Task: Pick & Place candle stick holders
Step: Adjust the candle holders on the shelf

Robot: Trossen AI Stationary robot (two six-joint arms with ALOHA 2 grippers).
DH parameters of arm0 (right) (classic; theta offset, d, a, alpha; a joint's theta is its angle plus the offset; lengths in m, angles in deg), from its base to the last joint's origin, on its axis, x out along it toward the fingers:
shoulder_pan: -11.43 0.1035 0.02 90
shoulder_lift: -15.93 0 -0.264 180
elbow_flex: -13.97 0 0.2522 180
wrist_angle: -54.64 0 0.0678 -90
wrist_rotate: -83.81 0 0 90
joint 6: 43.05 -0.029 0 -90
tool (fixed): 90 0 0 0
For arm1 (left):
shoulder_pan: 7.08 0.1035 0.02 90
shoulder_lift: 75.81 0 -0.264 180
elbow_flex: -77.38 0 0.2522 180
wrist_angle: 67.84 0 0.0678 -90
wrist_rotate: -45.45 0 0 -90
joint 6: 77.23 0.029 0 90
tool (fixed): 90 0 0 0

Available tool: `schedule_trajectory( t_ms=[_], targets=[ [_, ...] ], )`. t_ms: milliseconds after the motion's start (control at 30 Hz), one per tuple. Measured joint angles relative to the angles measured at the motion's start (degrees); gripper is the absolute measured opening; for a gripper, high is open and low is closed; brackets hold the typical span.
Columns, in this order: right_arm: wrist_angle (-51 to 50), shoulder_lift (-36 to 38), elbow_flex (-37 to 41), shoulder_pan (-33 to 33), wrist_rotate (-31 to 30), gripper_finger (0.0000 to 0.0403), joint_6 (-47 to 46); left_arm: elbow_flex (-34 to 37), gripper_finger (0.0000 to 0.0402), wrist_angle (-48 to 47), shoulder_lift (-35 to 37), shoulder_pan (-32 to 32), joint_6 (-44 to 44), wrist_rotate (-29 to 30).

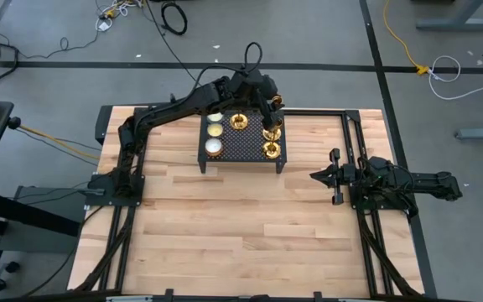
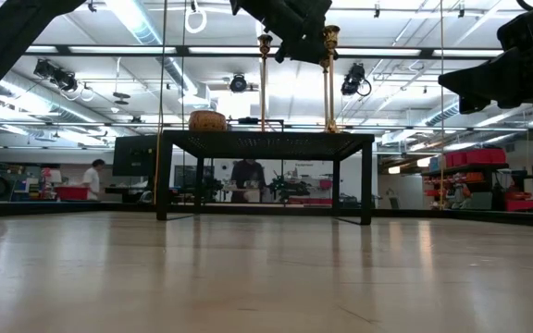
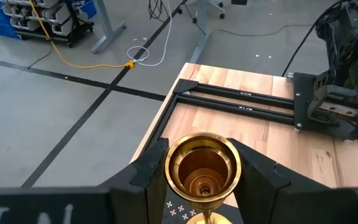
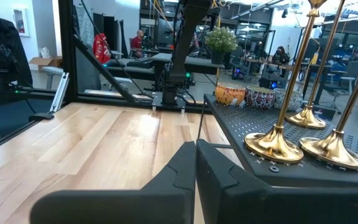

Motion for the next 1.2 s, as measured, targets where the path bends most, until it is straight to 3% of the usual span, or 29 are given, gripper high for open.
schedule_trajectory(
  t_ms=[600, 867, 1200],
  targets=[
    [0.0, 0.0, 0.0, 0.0, 0.0, 0.0013, 0.0, 0.0, 0.0159, -1.1, 0.1, 0.0, -0.1, 0.0],
    [0.0, 0.0, 0.0, 0.0, 0.0, 0.0013, 0.0, 0.0, 0.0197, -2.8, 0.2, 0.0, -0.5, 0.0],
    [0.0, 0.0, 0.0, 0.0, 0.0, 0.0013, 0.0, 0.0, 0.0275, -2.6, 0.2, 0.0, -1.9, 0.0]
  ],
)
